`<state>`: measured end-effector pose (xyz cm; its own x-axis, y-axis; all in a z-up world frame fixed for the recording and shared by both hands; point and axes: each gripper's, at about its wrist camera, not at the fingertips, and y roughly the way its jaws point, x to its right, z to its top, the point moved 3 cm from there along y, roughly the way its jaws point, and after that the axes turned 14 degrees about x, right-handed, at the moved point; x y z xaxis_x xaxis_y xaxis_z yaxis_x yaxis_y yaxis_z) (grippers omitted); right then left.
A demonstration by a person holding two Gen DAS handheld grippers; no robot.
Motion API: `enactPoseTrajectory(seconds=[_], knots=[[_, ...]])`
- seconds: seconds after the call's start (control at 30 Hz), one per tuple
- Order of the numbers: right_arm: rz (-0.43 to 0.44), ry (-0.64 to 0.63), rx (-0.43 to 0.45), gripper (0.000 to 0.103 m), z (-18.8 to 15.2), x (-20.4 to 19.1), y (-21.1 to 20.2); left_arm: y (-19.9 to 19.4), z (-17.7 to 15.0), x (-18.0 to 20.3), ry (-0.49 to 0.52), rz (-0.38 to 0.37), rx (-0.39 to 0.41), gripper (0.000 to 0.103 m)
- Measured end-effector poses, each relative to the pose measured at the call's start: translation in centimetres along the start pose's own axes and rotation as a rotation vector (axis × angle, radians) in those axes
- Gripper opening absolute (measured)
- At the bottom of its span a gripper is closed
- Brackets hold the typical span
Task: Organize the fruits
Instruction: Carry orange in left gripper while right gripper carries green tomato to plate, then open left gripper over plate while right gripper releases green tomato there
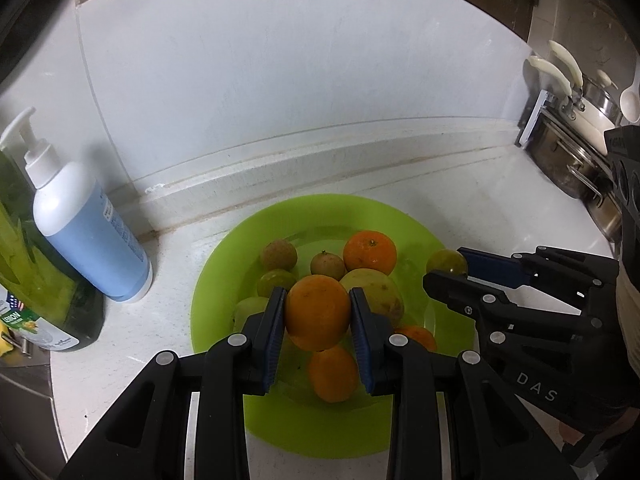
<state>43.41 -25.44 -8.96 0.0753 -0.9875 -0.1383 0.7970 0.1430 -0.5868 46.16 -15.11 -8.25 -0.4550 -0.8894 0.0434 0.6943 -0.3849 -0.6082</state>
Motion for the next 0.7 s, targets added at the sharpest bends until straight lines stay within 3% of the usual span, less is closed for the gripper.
enactPoseTrajectory(seconds=[0.37,0.7], knots=[[0.000,0.003,0.005,0.037,0.1,-0.1,0.0,-0.7,-0.1,-0.2,-0.008,0.007,0.005,0.033],[-0.008,0.000,0.028,0.042,-0.1,-0.6,-2.7,-4.5,-0.6,-0.3,-0.007,0.065,0.043,0.047]])
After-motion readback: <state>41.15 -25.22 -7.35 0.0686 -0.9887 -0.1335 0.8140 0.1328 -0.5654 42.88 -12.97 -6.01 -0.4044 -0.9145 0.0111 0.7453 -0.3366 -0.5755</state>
